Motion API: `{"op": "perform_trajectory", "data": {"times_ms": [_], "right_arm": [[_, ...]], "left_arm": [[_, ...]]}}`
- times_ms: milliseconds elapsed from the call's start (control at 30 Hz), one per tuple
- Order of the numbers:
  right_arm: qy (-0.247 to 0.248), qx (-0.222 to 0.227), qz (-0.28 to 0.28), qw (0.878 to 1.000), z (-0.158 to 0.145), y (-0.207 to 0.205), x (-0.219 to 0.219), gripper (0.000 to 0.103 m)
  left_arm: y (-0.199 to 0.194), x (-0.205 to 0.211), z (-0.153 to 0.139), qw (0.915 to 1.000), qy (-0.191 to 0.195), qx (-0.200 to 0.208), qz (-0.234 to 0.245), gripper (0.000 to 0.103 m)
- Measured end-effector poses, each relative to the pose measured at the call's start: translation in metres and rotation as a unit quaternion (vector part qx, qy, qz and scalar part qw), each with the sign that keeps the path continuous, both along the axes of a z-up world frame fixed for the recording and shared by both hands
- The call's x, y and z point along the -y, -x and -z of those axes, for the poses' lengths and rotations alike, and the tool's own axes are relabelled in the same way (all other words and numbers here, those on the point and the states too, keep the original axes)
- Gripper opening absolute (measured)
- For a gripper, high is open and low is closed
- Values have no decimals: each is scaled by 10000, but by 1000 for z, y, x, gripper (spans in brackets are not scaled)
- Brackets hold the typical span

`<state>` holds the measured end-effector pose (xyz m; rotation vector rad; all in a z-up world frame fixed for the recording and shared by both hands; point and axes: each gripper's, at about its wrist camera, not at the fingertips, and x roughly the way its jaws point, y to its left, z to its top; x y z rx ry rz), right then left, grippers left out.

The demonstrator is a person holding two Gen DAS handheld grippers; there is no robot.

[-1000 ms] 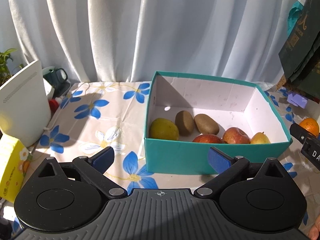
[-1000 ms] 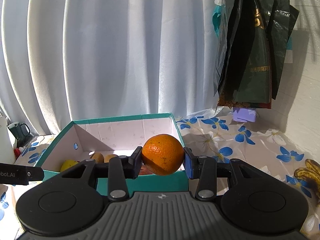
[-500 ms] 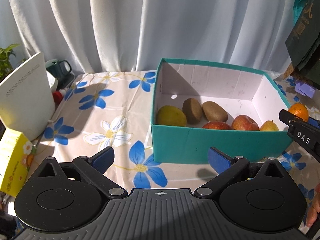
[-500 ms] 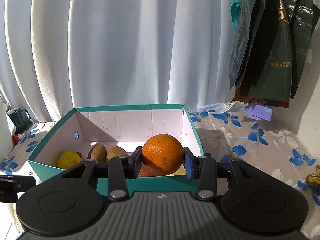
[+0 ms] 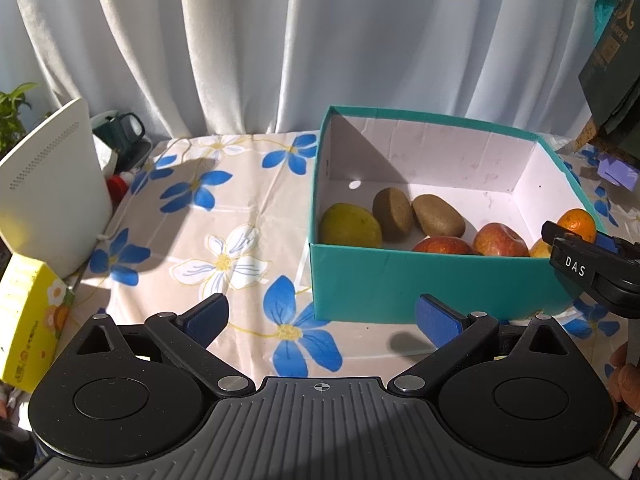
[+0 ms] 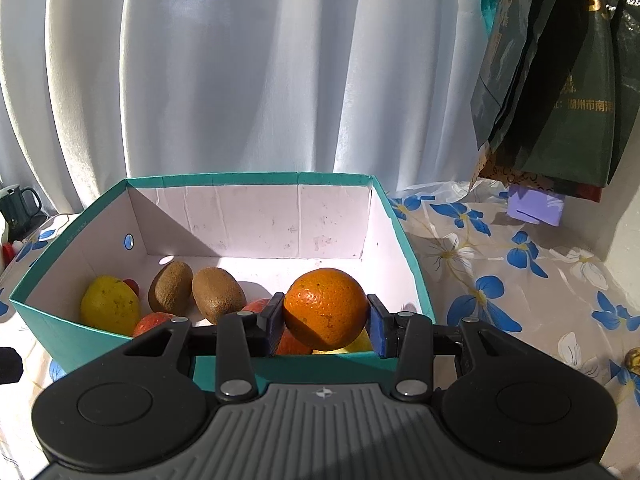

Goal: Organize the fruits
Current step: 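Carry the orange into the teal box and open right tool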

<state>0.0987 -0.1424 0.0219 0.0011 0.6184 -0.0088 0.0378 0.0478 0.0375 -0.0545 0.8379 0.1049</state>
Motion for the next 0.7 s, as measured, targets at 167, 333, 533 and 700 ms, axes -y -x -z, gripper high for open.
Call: {"op": "perform_trajectory", "data": {"times_ms": [167, 333, 533, 700], "right_arm": [[33, 12, -7, 10000, 2, -3, 1, 41], [125, 47, -18, 9999, 4, -4, 0, 41], [126, 43, -27, 9999, 5, -6, 0, 41], [56, 12, -27, 10000, 6, -8, 1, 41]], "left_arm": [[-3, 0, 2, 10000, -2, -39, 13, 102], [-8, -1, 6, 9999, -9, -139, -12, 102], [-12, 0, 9, 9998, -24, -218, -7, 102], [-16, 1, 11, 9996, -16, -287, 43, 102]]}}
